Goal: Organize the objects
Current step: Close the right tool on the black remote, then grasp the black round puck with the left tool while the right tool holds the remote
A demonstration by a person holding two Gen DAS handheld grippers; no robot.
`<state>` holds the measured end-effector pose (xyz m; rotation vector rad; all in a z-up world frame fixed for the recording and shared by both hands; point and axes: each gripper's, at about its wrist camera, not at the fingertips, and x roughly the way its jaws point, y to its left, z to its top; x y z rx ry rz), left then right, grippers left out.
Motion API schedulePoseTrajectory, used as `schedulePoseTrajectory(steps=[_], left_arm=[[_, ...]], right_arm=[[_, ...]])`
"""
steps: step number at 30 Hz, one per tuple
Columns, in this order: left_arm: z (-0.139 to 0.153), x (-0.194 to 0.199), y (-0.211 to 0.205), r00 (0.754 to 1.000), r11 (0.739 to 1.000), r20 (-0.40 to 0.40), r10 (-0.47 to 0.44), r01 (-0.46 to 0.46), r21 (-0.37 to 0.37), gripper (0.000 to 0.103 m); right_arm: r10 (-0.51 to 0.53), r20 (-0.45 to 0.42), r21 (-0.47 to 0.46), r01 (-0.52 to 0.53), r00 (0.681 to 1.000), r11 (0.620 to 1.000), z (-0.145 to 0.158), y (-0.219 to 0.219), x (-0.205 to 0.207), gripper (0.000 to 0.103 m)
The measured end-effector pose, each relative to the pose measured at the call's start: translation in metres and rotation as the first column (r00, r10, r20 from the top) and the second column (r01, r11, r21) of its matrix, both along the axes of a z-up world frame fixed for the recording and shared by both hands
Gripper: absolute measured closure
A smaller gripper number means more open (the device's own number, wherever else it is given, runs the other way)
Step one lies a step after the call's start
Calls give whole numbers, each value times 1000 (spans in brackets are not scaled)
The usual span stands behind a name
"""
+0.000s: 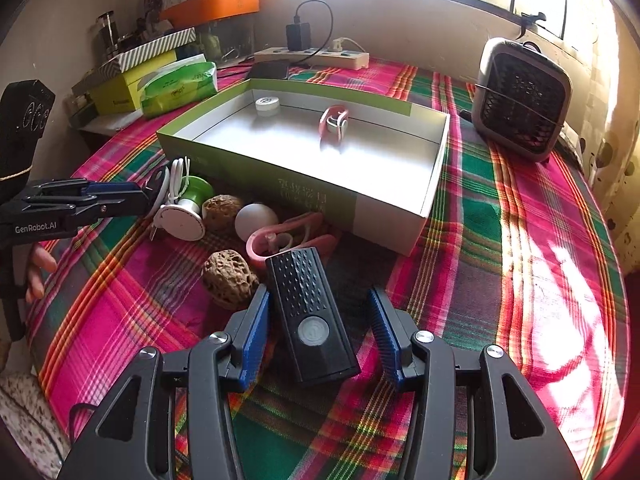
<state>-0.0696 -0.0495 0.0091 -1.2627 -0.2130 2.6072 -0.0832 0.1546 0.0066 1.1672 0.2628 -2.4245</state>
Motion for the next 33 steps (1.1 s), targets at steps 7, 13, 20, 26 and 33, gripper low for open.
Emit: schedulePoseTrajectory(steps=[7, 13, 20, 26, 33], left_arm=[[0, -1, 0, 1000, 1000, 1, 3, -3, 1, 66], [-1, -1, 0, 1000, 1000, -1, 5, -5, 0, 65], [1, -3, -4, 1000, 1000, -13, 6, -6, -3, 65], [1, -5, 3, 1000, 999, -16, -25, 26, 29, 64], [-2, -16, 8, 1000, 1000, -11, -4, 4, 9, 61]], right_arm=[[-34, -2, -10, 34, 999, 999, 1, 6, -1, 69], [-67, -2, -12, 67, 998, 998, 1, 10, 1, 75], [-136, 9, -36, 136, 991, 990, 2, 13, 10, 75], [-144, 6, -38, 144, 990, 989, 2, 10, 12, 75], [-144, 6, -39, 144, 990, 989, 2, 11, 12, 75]])
